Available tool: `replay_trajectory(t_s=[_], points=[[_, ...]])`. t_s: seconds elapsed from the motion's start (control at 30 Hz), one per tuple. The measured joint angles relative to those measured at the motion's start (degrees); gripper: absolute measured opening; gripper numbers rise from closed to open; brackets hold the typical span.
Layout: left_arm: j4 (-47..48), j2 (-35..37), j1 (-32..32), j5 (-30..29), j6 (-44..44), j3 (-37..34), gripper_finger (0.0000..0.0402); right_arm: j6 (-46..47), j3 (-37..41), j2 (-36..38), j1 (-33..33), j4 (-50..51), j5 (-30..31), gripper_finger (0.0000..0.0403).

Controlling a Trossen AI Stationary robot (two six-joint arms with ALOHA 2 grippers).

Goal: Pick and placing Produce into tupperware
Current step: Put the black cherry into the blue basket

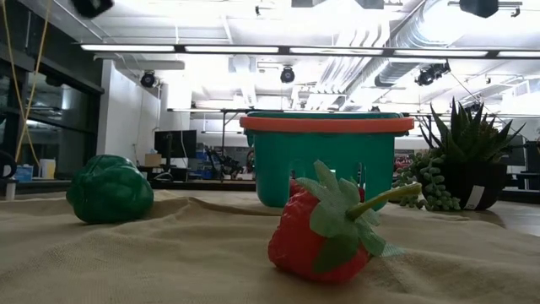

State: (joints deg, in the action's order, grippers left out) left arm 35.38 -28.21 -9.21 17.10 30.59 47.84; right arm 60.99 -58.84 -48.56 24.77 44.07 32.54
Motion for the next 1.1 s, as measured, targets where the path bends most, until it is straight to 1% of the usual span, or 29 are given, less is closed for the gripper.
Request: replay_trajectory(t_s=[0.13,0.27,0.33,0.47,0.57,0.63,0.73,0.87,0.97,1.1], points=[[-6.45,10.14,0.00,2.64,8.59,-11.38,0.0090,2.28,3.49,-1.58,0.00,-10.13,-4.08,0.0089],[-8.56,16.05,0.00,4.56,15.35,-17.34,0.0090,3.45,4.04,-5.05,0.02,-16.88,-8.22,0.0089],[-8.84,17.35,0.00,5.84,17.07,-18.31,0.0090,3.23,4.04,-6.94,0.02,-19.64,-10.30,0.0089],[-8.93,17.34,0.00,9.10,18.16,-18.07,0.0090,3.26,4.04,-10.38,0.47,-22.36,-13.82,0.0089],[-9.79,17.41,0.00,9.64,18.22,-17.89,0.0090,3.31,4.04,-12.22,2.50,-22.77,-14.41,0.0089],[-9.71,17.71,0.30,9.36,18.69,-17.89,0.0090,3.84,4.04,-13.09,4.55,-23.40,-13.62,0.0089],[-9.68,17.71,2.51,7.23,19.21,-17.89,0.0090,5.10,4.04,-14.06,8.13,-23.63,-9.89,0.0089],[-11.06,17.15,7.86,0.58,19.85,-18.08,0.0090,7.52,4.04,-14.84,12.77,-24.38,-4.86,0.0089],[-14.98,15.81,13.52,-4.32,20.31,-19.63,0.0090,8.76,4.04,-14.93,15.61,-25.13,-1.46,0.0089],[-24.35,11.57,22.97,-11.51,20.75,-22.61,0.0090,10.14,4.04,-15.12,18.31,-25.85,2.24,0.0089]])
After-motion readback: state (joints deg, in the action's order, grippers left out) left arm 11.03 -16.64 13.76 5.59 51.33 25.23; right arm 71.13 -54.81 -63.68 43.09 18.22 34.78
